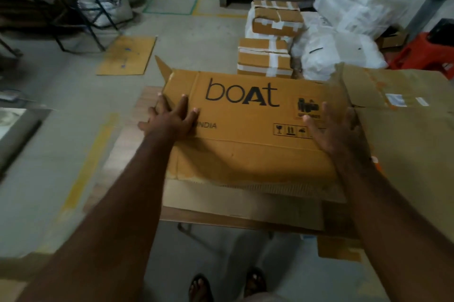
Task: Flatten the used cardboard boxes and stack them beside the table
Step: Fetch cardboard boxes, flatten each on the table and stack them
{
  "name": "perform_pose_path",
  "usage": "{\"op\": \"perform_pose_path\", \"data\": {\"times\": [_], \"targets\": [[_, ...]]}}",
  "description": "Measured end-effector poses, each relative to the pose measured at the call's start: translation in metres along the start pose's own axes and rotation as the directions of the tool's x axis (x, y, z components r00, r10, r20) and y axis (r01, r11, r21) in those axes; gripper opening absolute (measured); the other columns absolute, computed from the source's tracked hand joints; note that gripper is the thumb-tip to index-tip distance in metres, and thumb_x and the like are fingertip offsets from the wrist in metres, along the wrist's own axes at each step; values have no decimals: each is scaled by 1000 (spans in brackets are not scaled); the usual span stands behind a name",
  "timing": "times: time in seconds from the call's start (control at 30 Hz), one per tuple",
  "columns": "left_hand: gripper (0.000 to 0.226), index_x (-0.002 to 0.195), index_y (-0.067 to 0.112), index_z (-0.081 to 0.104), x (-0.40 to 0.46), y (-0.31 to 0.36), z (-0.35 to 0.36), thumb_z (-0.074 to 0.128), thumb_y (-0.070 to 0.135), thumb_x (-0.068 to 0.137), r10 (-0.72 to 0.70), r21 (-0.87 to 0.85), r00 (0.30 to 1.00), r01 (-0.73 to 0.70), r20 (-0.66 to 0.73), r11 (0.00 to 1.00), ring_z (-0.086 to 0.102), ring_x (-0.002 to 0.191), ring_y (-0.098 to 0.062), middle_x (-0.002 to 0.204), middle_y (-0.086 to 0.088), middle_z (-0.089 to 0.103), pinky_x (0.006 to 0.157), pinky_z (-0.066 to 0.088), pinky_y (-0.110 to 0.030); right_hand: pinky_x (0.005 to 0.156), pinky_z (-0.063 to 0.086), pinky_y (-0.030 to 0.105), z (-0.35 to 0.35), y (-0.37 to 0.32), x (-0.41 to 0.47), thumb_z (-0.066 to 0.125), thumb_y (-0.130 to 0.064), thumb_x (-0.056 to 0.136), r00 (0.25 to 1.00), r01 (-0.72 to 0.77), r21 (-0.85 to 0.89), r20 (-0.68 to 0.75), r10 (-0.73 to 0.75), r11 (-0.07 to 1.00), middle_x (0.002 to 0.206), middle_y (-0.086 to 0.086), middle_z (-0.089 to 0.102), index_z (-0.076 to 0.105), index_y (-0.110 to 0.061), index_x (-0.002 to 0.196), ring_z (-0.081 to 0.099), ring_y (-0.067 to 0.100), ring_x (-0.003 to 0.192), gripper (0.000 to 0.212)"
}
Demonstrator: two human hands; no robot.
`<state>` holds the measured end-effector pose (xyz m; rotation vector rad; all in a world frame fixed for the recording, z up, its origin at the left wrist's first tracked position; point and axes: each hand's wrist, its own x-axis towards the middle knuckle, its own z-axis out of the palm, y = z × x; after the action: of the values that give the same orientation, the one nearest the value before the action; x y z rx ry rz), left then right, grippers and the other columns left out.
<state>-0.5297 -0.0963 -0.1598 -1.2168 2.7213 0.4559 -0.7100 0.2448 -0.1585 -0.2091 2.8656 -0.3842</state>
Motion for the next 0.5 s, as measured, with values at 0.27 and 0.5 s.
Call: {"op": "perform_pose_path", "data": {"times": [0.27,0.5], "targets": [[78,155,14,35,-57,33,41,38,63,95,618,22,764,-626,-187,780,20,154,-28,166,-11,26,125,6,-57,124,6,58,53,-51,-68,32,-75,94,771,610,-167,-100,-629,775,171,3,12,21,-27,162,14,23,156,84],[138,163,9,4,-92,11,92,76,71,63,762,450,638,-650,-115,612,-4,156,-37,170,-18,-5,118,8,-70,120,0,68,101,-49,-107,68,-81,66,699,601,-499,-53,-714,625,172,11,-5,-2,-17,165,0,32,158,137]]}}
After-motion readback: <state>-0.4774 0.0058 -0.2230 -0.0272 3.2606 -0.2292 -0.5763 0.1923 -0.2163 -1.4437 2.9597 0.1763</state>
